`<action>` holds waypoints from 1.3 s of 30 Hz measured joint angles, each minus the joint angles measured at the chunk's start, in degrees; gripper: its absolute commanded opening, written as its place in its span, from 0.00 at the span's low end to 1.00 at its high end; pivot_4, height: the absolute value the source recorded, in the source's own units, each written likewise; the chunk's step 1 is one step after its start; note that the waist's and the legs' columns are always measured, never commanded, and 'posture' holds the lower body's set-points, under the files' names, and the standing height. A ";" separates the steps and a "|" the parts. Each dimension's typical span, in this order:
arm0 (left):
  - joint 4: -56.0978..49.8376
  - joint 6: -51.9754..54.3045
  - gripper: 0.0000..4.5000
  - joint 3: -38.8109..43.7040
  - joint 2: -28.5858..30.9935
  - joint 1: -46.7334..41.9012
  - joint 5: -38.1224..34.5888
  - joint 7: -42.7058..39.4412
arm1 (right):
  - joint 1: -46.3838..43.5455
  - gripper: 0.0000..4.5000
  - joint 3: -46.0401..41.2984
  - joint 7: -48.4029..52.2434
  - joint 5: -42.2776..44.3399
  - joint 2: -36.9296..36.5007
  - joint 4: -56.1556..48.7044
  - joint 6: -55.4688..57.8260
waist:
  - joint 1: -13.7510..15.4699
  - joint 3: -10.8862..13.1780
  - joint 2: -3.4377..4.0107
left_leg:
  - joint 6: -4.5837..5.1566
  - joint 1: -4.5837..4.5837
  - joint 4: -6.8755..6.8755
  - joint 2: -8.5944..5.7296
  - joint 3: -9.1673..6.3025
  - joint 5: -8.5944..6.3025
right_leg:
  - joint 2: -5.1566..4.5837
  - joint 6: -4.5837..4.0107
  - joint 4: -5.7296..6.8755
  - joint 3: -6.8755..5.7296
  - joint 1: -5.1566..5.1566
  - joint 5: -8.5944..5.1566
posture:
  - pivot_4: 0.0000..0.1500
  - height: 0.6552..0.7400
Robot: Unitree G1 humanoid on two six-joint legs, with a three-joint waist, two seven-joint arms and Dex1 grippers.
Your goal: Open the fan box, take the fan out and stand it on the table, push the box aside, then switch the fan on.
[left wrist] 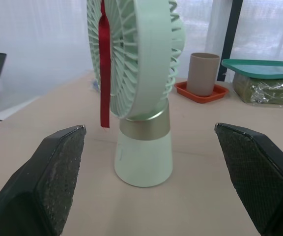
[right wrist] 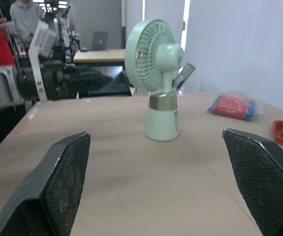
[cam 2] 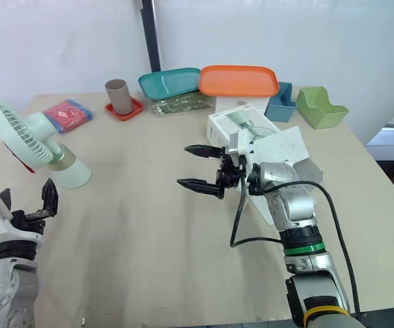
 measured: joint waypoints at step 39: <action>7.64 7.67 1.00 1.58 5.19 -16.95 5.59 8.08 | 2.73 0.98 0.61 1.06 -3.04 0.15 2.25 -5.75 | 0.02 0.00 -0.01 | -0.17 -0.01 0.00 0.00 -0.04 0.05 | -0.01 0.00 0.00 -0.02 -0.02 0.04 | 1.00 1.00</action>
